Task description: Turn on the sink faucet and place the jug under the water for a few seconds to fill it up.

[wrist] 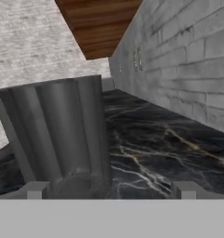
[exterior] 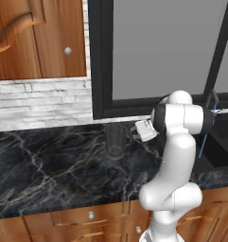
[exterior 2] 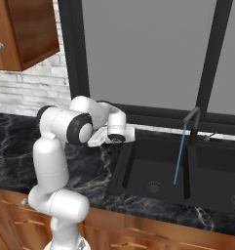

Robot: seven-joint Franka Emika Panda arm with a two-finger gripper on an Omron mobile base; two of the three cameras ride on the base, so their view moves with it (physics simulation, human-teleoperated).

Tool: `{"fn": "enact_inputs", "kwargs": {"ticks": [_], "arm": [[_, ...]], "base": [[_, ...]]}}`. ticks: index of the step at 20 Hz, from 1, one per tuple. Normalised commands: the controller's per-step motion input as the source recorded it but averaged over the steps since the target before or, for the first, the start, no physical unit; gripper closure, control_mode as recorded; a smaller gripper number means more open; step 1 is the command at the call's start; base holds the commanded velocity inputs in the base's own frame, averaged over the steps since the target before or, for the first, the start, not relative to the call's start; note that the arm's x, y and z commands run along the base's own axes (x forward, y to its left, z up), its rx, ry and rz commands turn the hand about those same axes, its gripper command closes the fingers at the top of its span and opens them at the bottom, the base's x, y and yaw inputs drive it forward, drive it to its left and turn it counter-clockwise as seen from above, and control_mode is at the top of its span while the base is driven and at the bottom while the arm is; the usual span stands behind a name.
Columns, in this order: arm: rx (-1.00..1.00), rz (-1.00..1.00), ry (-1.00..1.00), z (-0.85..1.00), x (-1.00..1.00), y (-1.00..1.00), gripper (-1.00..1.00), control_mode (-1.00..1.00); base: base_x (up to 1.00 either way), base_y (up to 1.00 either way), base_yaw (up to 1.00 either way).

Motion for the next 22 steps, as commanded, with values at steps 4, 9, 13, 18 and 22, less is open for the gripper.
{"fn": "enact_inputs", "kwargs": {"ticks": [4, 9, 13, 18, 22], "arm": [[0.0, 0.0, 0.05, 0.02, 0.0, 0.01, -1.0, -1.0], [0.0, 0.0, 0.05, 0.0, 0.06, 0.08, -1.0, -1.0], [0.0, 0.0, 0.06, 0.0, 0.28, 0.02, -1.0, -1.0], [0.0, 0.0, 0.05, -0.03, 0.21, 0.06, -1.0, -1.0], [0.0, 0.0, 0.02, 0.0, -0.06, 0.03, -1.0, -1.0]], "base": [[0.0, 0.0, 0.0], [0.0, 0.0, 0.0], [0.0, 0.0, 0.0], [0.0, 0.0, 0.0], [0.0, 0.0, 0.0]]}}
